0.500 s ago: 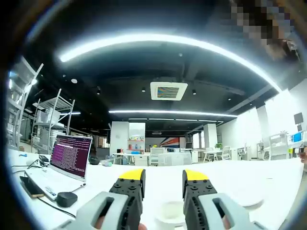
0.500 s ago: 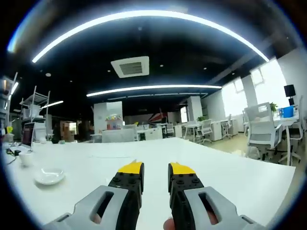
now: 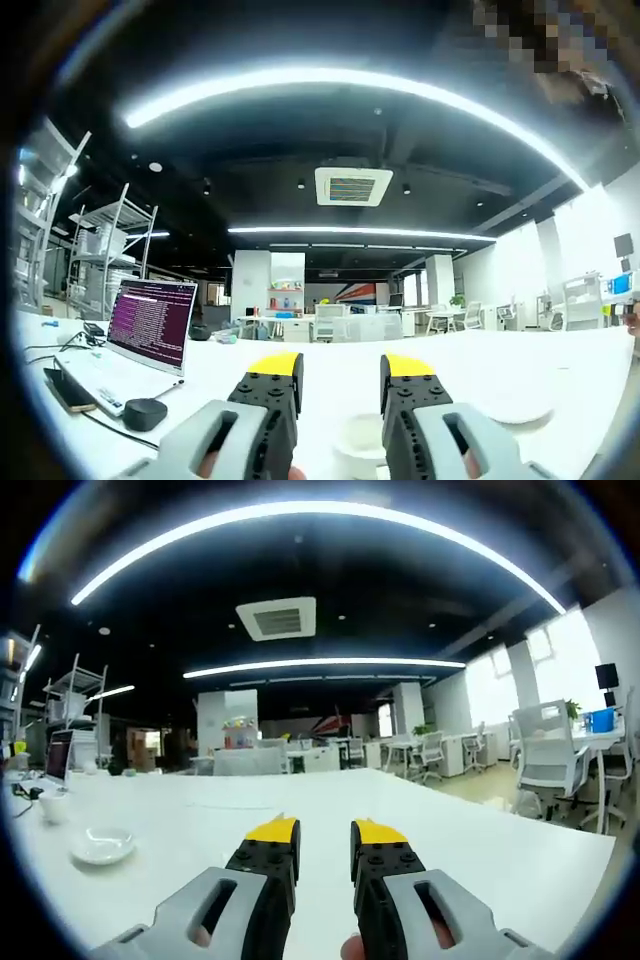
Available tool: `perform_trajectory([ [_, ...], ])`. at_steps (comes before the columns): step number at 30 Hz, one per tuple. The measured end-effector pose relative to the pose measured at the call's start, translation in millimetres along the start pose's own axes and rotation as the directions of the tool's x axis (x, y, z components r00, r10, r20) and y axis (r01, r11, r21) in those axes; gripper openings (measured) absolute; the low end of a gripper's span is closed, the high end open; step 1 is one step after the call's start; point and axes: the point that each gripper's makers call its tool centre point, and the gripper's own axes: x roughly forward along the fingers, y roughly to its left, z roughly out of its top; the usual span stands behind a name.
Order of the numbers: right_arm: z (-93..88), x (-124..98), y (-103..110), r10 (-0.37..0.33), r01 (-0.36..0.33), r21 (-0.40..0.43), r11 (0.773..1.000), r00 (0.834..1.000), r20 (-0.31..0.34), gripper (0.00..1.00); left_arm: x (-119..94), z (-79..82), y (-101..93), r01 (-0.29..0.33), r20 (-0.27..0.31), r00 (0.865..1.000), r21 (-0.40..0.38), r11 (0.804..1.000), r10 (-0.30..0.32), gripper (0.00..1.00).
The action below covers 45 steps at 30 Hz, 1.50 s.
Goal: Tidy tabletop coffee trays, cups and spoons，present forward
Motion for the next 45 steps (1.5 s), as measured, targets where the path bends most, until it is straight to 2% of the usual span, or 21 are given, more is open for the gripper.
perform_trajectory([
  [6, 2.9, 5, 5, 0.003, -0.003, -0.013, 1.000, 1.000, -0.004, 0.21, 3, -6.5, 4.6, -0.001, -0.024, 1.000, -0.005, 1.000, 0.001, 0.32],
  [20, 11.9, 14, 15, 0.017, -0.017, -0.022, 1.000, 1.000, 0.003, 0.22, 6, -8.9, 9.7, -0.002, -0.041, 0.999, -0.003, 1.000, 0.002, 0.32],
  [24, 15.2, 16, 16, 0.016, -0.015, -0.022, 1.000, 1.000, 0.010, 0.22, 7, -12.3, 11.3, -0.003, -0.063, 0.998, -0.005, 1.000, 0.002, 0.32],
  [26, 16.4, 18, 19, 0.022, -0.021, -0.032, 0.999, 1.000, 0.006, 0.22, 7, -15.6, 12.7, -0.003, -0.091, 0.996, -0.003, 1.000, 0.003, 0.32],
  [37, 29.5, 23, 29, 0.051, -0.051, -0.037, 0.998, 0.999, 0.010, 0.22, 8, -9.8, 17.0, 0.010, -0.123, 0.992, 0.000, 1.000, -0.010, 0.32],
  [41, 38.4, 27, 37, 0.073, -0.072, -0.045, 0.996, 0.997, 0.005, 0.22, 9, -7.6, 20.2, 0.016, -0.153, 0.988, 0.009, 1.000, -0.014, 0.32],
  [45, 51.9, 34, 61, 0.165, -0.165, -0.005, 0.986, 0.986, -0.002, 0.22, 11, -2.8, 22.0, 0.036, -0.186, 0.982, 0.016, 0.999, -0.033, 0.32],
])
